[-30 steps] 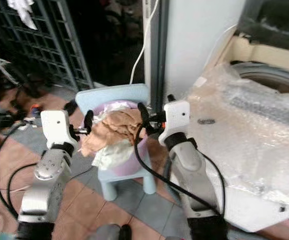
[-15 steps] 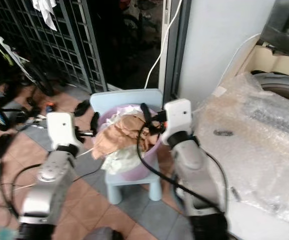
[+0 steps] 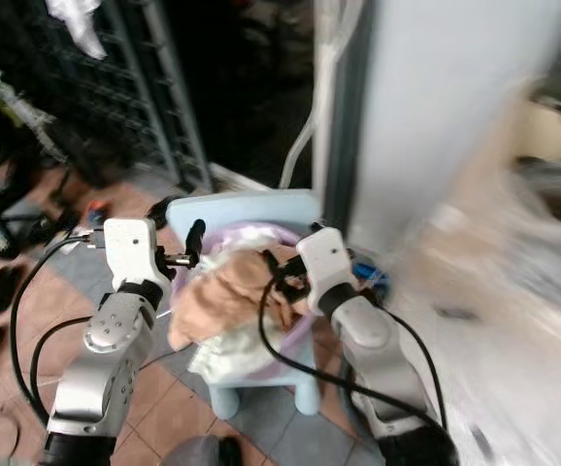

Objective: Clothes washing

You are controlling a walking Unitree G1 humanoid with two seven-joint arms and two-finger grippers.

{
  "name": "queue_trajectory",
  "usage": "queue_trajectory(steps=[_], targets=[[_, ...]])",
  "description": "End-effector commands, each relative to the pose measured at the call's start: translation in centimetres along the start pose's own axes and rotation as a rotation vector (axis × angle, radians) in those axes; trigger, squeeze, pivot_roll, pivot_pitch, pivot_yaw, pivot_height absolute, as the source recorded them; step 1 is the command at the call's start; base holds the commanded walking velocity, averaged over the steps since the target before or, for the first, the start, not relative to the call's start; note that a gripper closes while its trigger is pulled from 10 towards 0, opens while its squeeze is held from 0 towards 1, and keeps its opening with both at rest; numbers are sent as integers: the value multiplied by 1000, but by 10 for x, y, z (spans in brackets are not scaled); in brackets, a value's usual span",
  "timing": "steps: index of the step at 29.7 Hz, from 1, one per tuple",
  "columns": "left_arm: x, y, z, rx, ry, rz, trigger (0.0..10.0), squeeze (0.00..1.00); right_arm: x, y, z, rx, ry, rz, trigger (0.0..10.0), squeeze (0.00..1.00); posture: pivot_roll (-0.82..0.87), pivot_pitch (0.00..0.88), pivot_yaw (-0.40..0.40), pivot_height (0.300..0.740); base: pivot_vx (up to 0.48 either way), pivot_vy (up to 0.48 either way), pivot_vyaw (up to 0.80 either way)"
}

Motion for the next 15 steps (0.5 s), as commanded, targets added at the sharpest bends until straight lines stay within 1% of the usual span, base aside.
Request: queue_trajectory(steps=[1, 5, 6, 9, 13, 15], targets=[[4, -6, 1, -18, -10, 7, 10000, 0, -9, -5, 3, -15, 46, 2, 10000, 0, -24, 29, 76, 740, 0, 0, 800], [5, -5, 4, -10, -10, 4, 10000, 0, -24, -11, -3, -56, 128, -23, 10000, 0, 2, 41, 70, 740, 0, 0, 0], [6, -4, 7, -7, -9, 5, 10000, 0, -26, -13, -4, -65, 140, -39, 10000, 0, 6, 46, 68, 740, 0, 0, 0], [4, -4, 9, -5, -2, 4, 10000, 0, -29, -13, -5, -66, 158, -37, 10000, 0, 12, 55, 66, 740, 0, 0, 0], [-3, -1, 18, 10, 39, -1, 10000, 0, -38, -18, -9, -88, 203, -51, 10000, 0, 46, 92, 49, 740, 0, 0, 0], [-4, 0, 24, 7, 60, -3, 10000, 0, -42, -25, -12, -117, 219, -60, 10000, 0, 73, 119, 40, 740, 0, 0, 0]])
Point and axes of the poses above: a point about 5 cm out from each wrist's last joint towards the gripper, its own z axis pointing back from the gripper into the wrist, its own x axis along the axis of the wrist's last joint, y = z × x, the point moved 3 cm from there along -z, pointing out of the wrist towards the gripper, and after that the axes turned 2 degrees about -z, right-handed, at the moved point
